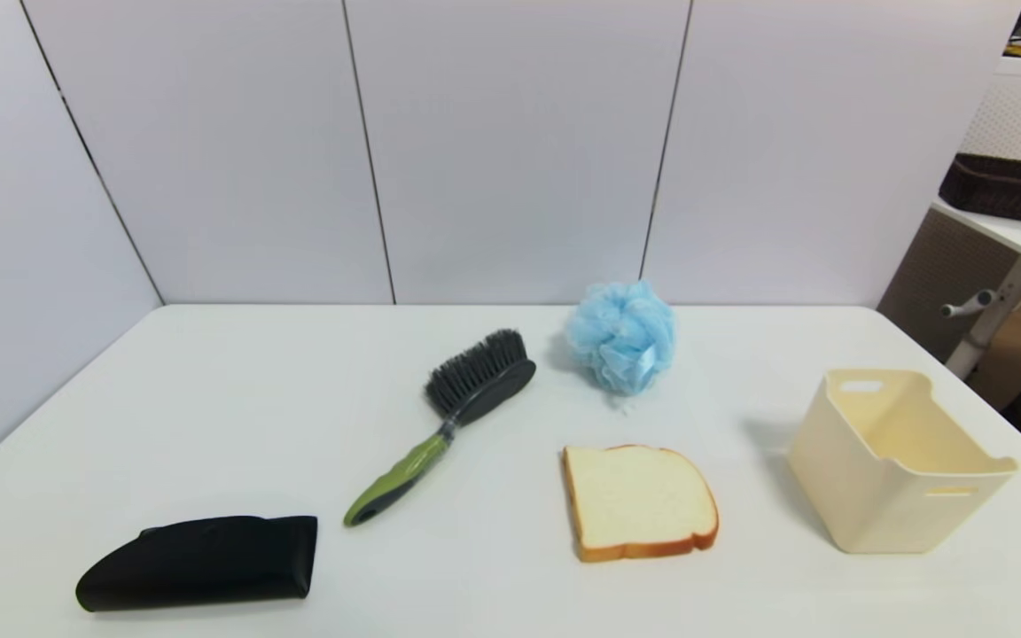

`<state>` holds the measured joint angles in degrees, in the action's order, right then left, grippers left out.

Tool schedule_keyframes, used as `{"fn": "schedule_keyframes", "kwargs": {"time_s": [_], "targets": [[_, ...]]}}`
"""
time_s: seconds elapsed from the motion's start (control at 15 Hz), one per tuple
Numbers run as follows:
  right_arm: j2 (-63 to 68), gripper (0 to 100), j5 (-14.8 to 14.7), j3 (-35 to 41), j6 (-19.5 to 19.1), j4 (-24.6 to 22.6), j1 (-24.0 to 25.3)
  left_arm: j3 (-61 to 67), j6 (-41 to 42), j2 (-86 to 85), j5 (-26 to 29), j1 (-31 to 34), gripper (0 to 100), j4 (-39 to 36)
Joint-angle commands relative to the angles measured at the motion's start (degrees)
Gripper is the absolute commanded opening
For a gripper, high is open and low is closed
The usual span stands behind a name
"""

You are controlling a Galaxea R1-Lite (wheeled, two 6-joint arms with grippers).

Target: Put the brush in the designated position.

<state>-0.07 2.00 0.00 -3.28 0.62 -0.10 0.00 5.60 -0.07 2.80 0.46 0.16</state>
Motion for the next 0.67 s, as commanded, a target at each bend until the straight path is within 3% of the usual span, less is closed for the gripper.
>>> {"fn": "schedule_keyframes", "kwargs": {"time_s": [0.07,0.33,0.67], "targets": [[0.1,100,0.0,0.1,-0.1,0.0,0.0,0.0,-0.8,0.1,-0.2,0.1,100,-0.1],[0.1,100,0.0,0.1,-0.1,0.0,0.0,-4.3,-1.0,6.9,-0.4,0.0,100,-0.2],[0.1,100,0.0,0.1,-0.1,0.0,0.0,-30.8,-0.8,36.2,-0.3,-7.8,100,0.0]]}}
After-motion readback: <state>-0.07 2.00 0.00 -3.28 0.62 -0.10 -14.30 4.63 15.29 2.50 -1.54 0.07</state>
